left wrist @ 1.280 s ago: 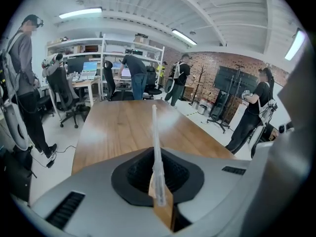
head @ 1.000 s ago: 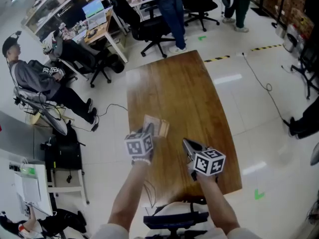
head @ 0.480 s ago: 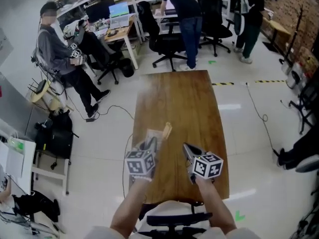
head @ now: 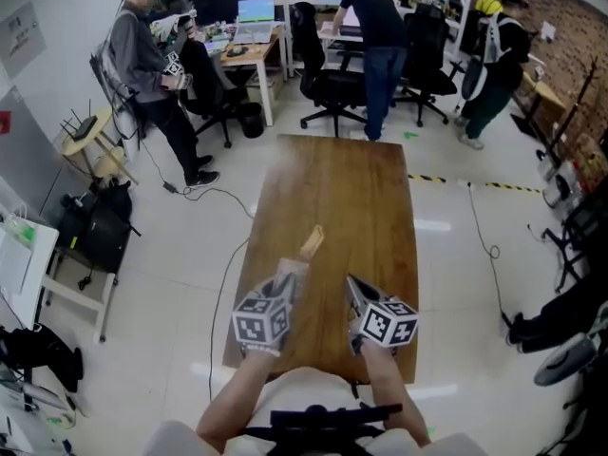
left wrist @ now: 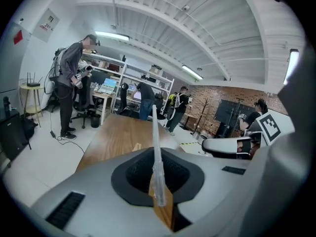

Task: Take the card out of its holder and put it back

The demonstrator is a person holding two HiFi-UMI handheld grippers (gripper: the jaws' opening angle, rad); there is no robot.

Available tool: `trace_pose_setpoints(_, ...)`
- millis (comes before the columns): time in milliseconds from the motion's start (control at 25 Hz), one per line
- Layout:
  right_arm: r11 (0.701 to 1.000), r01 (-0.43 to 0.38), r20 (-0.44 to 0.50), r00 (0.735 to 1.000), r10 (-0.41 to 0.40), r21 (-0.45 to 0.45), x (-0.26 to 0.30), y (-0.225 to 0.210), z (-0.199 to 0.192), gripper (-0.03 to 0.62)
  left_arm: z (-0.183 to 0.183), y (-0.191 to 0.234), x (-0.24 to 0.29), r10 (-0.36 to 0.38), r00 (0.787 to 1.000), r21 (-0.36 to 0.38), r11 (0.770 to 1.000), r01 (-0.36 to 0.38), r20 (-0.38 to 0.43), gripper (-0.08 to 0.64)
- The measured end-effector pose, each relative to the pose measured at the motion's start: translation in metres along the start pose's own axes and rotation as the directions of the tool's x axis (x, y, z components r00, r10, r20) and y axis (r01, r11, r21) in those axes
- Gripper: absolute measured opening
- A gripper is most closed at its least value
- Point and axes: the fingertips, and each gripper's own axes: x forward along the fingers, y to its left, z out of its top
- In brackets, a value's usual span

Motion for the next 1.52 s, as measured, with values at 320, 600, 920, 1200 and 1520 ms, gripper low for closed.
trace_pose_setpoints(320,1.000,0.000,0.009,1.000,0.000,0.015,-0.002,0.002,-0.005,0.011,-0.008,-0.005,0.001,-0.019,1.000,0.037,0.999,0.019,-0.011,0.003)
trace_pose_setpoints(600,1.000,0.010,0.020,1.000,-0.011,0.029,-0.005,-0.009,-0.005,0.011,-0.012,0.000,0.007,-0.009,1.000,0.017,1.000,0.009,-0.009,0.003)
trace_pose_setpoints(920,0.999,0.009,0.006,1.000,-0.009,0.045,0.006,-0.008,-0.010,0.011,-0.007,0.019,0.019,0.013,1.000,0.007,1.000,-0.013,-0.025,0.003)
trace_pose_setpoints(1200,0.998,0.023,0.010,1.000,-0.023,0.055,0.023,-0.013,-0.005,0.011,0.030,0.041,0.051,0.003,0.998,0.050,0.999,0.000,-0.058,0.003)
trace_pose_setpoints(1520,0.998,0.023,0.031,0.999,-0.025,0.061,0.033,-0.019,0.002,0.011,0.055,0.057,0.093,-0.002,0.996,0.092,0.996,0.011,-0.093,0.003)
